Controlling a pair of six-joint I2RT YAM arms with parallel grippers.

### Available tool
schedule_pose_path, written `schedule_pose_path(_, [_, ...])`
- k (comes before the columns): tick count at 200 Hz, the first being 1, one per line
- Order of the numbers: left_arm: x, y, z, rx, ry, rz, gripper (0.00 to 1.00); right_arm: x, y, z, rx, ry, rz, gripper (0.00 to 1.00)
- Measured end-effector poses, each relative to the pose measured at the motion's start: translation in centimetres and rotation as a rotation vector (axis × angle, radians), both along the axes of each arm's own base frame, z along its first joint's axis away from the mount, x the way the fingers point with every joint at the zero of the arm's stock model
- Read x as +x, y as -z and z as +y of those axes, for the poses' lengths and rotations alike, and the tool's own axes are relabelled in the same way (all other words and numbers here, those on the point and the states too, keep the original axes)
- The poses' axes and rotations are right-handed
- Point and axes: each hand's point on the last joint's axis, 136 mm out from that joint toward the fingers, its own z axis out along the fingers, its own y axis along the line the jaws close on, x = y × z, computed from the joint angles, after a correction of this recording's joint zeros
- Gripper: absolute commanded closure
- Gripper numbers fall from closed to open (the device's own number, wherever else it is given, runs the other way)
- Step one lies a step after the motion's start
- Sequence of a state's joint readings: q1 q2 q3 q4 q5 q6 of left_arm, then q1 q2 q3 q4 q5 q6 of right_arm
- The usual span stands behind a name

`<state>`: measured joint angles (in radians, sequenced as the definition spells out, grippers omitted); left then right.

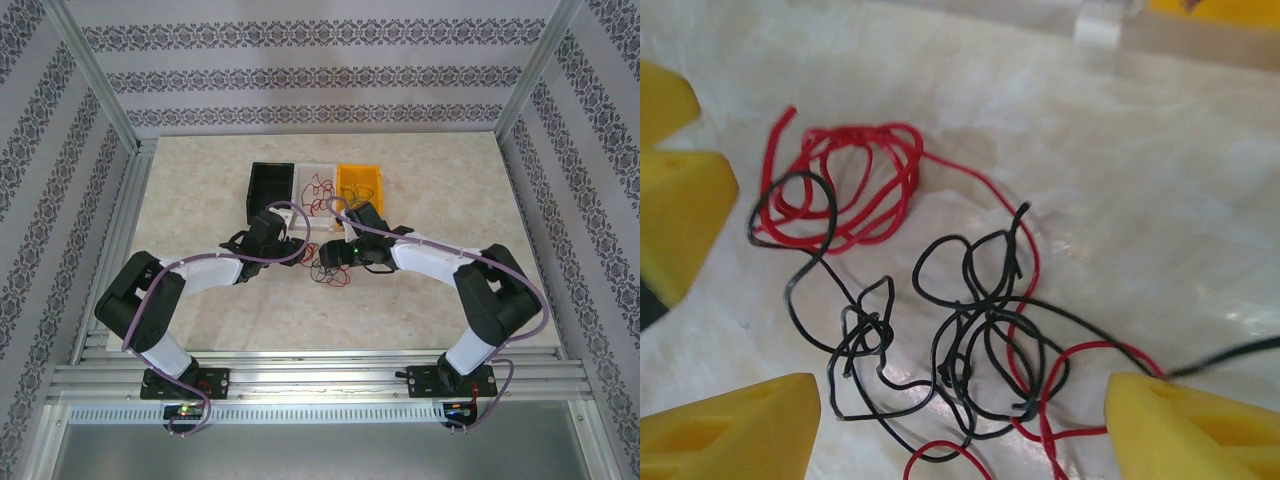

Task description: Untangle the cables

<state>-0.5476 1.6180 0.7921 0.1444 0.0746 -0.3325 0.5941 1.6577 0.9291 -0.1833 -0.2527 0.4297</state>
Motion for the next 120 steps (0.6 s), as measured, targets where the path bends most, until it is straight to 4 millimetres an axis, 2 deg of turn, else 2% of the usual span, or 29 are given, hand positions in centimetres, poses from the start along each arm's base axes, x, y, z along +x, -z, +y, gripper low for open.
schedule_pose_path(22, [0.3, 0.0, 0.3, 0.000, -0.014, -0.006, 0.49, -0.5, 2.0, 0.2, -0.052, -0.017, 0.050, 0.28])
schedule_pose_path(37, [0.6, -0.1, 0.5, -0.007, -0.026, -0.009, 0.49, -0.6, 3.3, -0.5, -0.106, -0.006, 0.073, 0.31])
schedule_pose_path(69, [0.9, 0.6, 0.7, -0.012, -0.033, 0.004, 0.55, -0.3, 3.5, -1.3, -0.154, 0.017, 0.068, 0.42])
schedule_pose_path(120, [0.5, 3.6, 0.3, 0.008, -0.013, 0.078, 0.57, -0.5, 3.6, -4.0, -0.167, 0.077, 0.078, 0.41])
